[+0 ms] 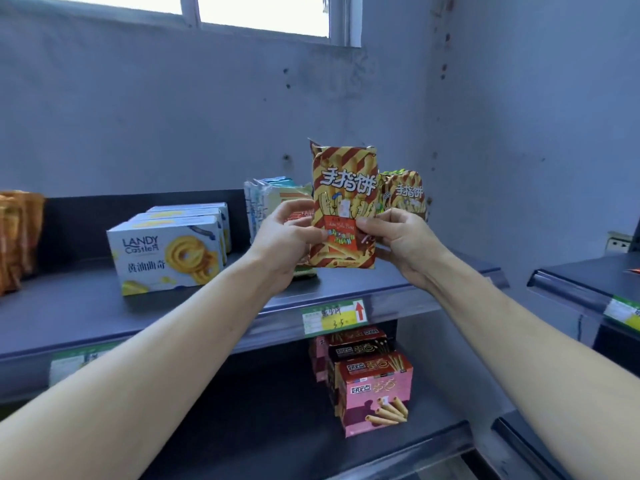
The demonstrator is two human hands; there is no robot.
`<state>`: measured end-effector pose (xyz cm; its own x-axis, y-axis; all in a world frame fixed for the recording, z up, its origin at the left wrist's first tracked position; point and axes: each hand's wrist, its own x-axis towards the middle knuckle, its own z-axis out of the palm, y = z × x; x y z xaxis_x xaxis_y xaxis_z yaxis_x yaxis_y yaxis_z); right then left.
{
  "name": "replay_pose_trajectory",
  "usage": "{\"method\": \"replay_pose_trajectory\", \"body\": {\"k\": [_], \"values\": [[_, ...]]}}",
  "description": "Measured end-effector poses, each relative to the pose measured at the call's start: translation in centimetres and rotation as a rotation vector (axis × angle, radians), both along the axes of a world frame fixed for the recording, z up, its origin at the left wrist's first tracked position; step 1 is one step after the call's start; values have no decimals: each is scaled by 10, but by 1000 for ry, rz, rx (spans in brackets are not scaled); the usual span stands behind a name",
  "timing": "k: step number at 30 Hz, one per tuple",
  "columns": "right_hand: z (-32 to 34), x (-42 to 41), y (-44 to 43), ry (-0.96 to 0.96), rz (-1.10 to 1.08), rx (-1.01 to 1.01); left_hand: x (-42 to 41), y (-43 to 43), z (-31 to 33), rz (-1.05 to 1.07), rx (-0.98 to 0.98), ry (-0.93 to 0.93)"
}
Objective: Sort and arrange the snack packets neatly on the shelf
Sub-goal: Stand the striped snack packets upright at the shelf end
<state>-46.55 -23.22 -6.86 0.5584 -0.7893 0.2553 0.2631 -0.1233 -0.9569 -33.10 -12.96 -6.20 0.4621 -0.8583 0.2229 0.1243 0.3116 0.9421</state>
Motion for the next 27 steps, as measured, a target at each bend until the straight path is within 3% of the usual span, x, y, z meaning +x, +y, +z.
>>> {"method": "replay_pose_trajectory", "body": {"k": [14,27], "values": [[5,-3,8,-65,-8,-41,1,2,0,-40,-38,22],[5,-62,-70,-62,-192,-153,-57,-86,2,-105,-18,-1]]}}
